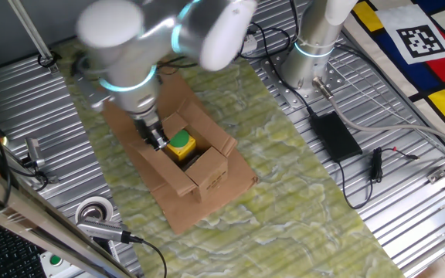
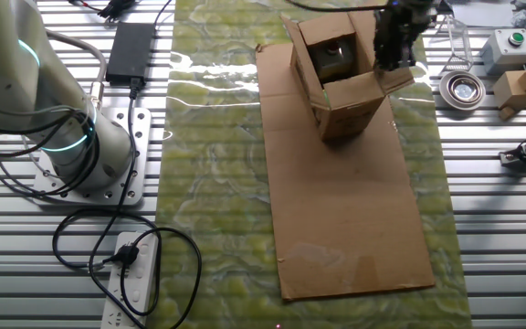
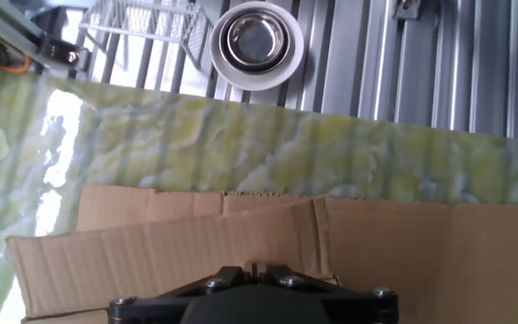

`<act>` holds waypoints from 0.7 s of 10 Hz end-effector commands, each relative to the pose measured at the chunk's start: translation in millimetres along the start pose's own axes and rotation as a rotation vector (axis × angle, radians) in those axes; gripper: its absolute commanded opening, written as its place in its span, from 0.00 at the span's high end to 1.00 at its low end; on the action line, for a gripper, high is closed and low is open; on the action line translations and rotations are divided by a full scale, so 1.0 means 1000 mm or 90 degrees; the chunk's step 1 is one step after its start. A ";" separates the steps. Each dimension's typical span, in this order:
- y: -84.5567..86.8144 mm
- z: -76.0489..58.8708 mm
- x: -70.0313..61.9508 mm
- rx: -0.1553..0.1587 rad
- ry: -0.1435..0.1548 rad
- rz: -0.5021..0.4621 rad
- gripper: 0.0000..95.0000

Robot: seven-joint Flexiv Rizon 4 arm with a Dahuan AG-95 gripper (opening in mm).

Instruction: Open a box

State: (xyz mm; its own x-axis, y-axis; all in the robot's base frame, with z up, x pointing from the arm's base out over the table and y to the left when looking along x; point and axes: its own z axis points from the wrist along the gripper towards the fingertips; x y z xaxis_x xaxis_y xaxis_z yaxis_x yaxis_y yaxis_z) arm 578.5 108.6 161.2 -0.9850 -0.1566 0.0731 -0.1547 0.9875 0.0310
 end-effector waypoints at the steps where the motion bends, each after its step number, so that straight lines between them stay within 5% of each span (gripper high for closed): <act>1: 0.000 0.000 0.003 -0.013 -0.012 0.007 1.00; 7: 0.017 0.002 -0.026 -0.029 -0.026 0.045 1.00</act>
State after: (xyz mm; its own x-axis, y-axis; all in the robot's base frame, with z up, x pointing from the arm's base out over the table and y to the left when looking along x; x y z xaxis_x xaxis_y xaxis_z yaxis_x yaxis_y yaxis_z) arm 601.0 130.2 154.9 -0.9961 -0.0815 0.0344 -0.0788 0.9943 0.0724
